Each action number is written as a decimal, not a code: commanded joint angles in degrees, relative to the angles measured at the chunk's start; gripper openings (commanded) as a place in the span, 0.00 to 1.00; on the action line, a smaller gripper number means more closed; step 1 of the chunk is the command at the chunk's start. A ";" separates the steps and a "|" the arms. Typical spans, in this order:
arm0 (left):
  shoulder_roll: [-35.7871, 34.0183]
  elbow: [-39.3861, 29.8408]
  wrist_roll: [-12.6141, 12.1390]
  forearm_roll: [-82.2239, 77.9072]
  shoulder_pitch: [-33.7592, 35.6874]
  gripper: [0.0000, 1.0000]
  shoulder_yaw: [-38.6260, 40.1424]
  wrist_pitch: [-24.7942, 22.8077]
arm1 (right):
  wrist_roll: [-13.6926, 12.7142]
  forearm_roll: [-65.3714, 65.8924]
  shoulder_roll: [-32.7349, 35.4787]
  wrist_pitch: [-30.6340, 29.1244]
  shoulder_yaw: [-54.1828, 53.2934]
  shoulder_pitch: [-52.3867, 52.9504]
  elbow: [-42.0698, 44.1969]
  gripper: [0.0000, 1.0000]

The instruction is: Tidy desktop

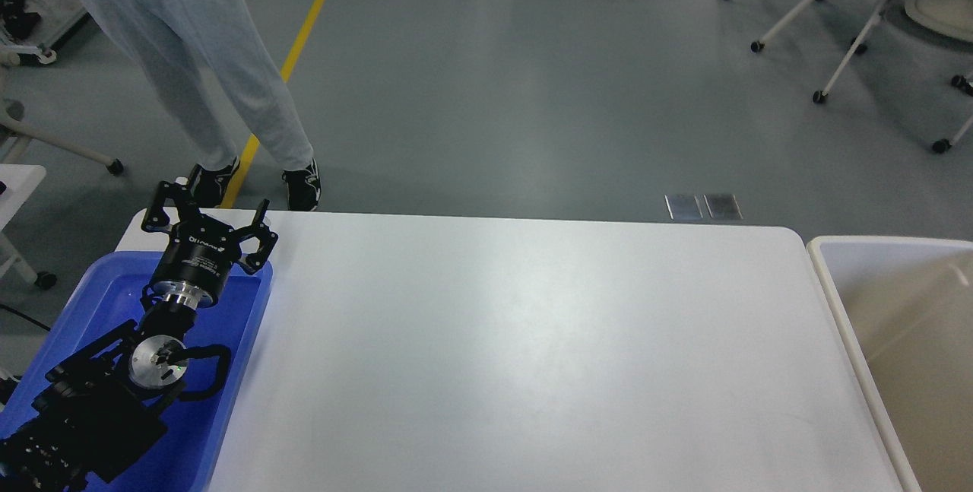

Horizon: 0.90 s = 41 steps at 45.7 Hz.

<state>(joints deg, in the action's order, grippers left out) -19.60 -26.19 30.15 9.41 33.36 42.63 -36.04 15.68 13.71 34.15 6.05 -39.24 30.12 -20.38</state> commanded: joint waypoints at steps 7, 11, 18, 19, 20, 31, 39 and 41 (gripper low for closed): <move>0.00 0.00 0.00 0.00 0.04 1.00 0.00 0.00 | 0.14 9.65 0.23 -4.90 -30.44 -14.55 -28.38 0.99; 0.00 0.00 0.00 0.00 0.04 1.00 0.00 0.00 | 0.05 13.70 -3.73 -5.87 -35.28 -17.45 -32.69 0.99; 0.00 0.00 0.00 0.00 0.04 1.00 0.00 0.00 | 0.14 14.41 -8.65 -6.49 -37.93 -19.92 -37.00 0.99; 0.00 0.00 0.00 0.00 0.04 1.00 0.00 0.00 | 0.22 14.50 -9.27 -6.49 -37.93 -20.27 -37.70 0.99; 0.00 0.00 0.00 0.00 0.04 1.00 0.00 0.00 | 0.49 14.50 -9.71 -6.49 -38.10 -20.62 -38.32 0.99; 0.00 0.00 0.00 0.00 0.04 1.00 0.00 0.00 | 4.27 14.59 -12.96 -7.46 -39.07 -20.10 -40.26 0.99; 0.00 0.00 0.00 0.00 0.04 1.00 0.00 0.00 | 4.27 16.78 -17.00 -7.46 -38.81 -18.25 -39.47 0.99; 0.00 0.00 0.00 0.00 0.04 1.00 0.00 0.00 | 4.27 17.57 -17.88 -7.46 -38.81 -17.64 -39.38 0.99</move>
<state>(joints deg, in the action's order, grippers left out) -19.60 -26.19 30.15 9.40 33.40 42.63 -36.04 19.11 28.41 21.14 -1.03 -77.19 10.89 -58.92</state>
